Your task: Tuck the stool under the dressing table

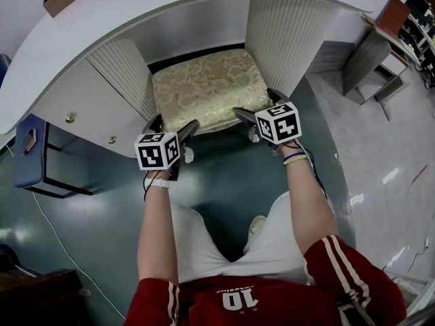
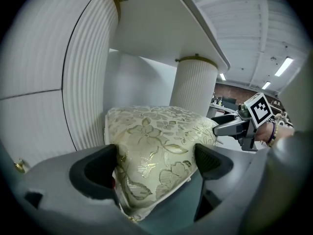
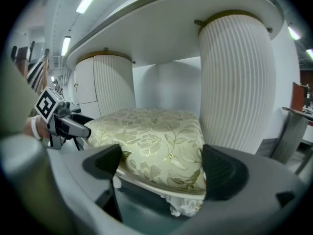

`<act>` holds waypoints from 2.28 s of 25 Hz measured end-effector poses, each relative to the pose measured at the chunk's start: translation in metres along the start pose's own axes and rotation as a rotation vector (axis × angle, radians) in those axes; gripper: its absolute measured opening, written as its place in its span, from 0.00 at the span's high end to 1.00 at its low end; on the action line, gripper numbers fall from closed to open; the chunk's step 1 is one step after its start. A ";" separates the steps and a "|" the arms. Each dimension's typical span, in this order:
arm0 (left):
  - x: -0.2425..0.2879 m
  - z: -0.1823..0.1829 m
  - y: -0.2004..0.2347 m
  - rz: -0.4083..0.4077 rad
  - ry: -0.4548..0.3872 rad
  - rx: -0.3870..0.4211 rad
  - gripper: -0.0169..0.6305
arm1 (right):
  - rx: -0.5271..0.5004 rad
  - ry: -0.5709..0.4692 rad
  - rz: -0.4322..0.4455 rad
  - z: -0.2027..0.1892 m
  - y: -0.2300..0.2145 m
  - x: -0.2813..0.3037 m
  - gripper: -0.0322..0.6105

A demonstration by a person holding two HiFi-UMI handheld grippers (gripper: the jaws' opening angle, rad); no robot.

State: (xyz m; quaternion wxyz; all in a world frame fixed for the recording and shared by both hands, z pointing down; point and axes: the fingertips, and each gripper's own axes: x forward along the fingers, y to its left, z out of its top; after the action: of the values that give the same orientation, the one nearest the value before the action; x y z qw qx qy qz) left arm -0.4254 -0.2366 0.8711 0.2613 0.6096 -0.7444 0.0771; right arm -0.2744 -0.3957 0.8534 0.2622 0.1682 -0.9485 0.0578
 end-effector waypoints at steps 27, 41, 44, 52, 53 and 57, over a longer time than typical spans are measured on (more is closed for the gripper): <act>-0.094 0.023 -0.041 -0.119 -0.221 -0.006 0.24 | -0.055 -0.158 0.056 0.051 0.069 -0.077 0.25; -0.244 0.175 -0.130 -0.166 -0.179 0.135 0.16 | -0.114 -0.192 0.212 0.154 0.142 -0.222 0.23; -0.310 0.231 -0.144 -0.171 -0.218 0.026 0.16 | -0.071 -0.184 0.199 0.211 0.157 -0.279 0.23; -0.488 0.363 -0.205 -0.269 -0.245 0.044 0.18 | 0.041 -0.178 0.241 0.352 0.227 -0.439 0.23; -0.506 0.373 -0.212 -0.281 -0.249 0.061 0.18 | 0.047 -0.182 0.240 0.365 0.234 -0.456 0.23; -0.567 0.391 -0.240 -0.334 -0.238 0.200 0.18 | 0.055 -0.198 0.215 0.392 0.257 -0.517 0.23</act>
State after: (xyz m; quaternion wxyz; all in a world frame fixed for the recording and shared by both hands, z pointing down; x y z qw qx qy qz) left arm -0.2455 0.0273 0.2155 0.1190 0.7519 -0.6475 0.0334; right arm -0.1344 -0.0834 0.2455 0.1548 0.0776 -0.9803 0.0945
